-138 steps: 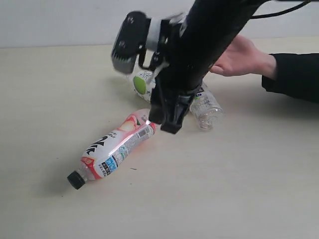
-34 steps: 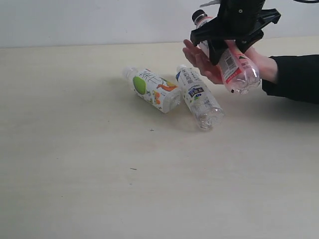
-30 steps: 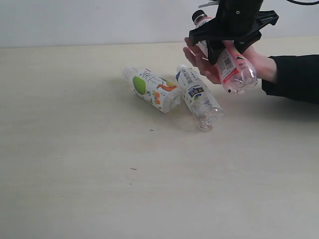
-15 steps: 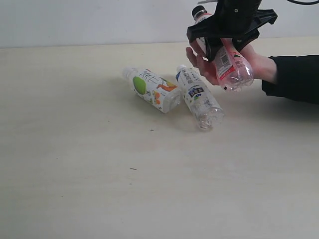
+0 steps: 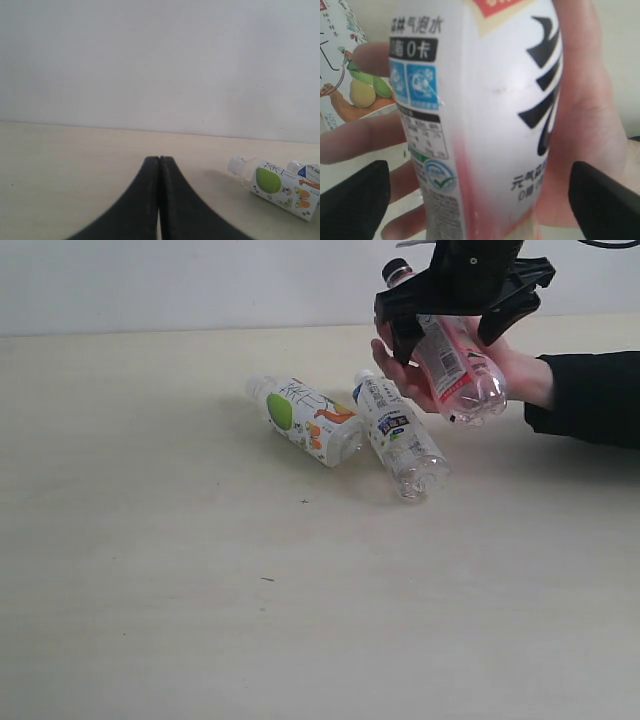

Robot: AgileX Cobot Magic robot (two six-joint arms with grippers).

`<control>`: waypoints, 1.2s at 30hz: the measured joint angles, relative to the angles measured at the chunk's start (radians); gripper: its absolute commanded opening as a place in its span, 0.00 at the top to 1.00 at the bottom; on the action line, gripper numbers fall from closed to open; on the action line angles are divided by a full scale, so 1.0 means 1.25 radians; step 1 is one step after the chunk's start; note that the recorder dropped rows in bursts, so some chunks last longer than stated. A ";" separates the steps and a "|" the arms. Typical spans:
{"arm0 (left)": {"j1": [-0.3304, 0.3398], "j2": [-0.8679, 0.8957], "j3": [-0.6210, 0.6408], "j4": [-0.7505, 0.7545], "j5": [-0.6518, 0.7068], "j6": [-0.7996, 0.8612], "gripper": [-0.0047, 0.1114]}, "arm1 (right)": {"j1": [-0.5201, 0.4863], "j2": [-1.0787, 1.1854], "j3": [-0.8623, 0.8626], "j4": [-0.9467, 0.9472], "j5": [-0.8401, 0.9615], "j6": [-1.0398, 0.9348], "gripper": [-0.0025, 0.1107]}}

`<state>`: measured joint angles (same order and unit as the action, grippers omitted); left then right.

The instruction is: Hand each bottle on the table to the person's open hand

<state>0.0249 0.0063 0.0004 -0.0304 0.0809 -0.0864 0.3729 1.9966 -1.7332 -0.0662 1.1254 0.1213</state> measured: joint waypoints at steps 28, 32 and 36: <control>0.000 0.000 0.000 0.000 0.000 0.000 0.96 | 0.000 -0.828 0.804 0.038 -0.594 -0.172 0.98; 0.000 0.000 0.000 0.000 0.000 0.000 0.96 | 0.000 -0.995 0.923 0.045 -0.618 -0.177 0.98; 0.000 0.000 0.000 0.000 0.000 0.000 0.96 | 0.000 -1.145 0.999 0.045 -0.637 -0.179 0.98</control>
<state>0.0249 0.0063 0.0004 -0.0304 0.0809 -0.0864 0.3729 0.5656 -0.4848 -0.0100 0.3289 -0.1026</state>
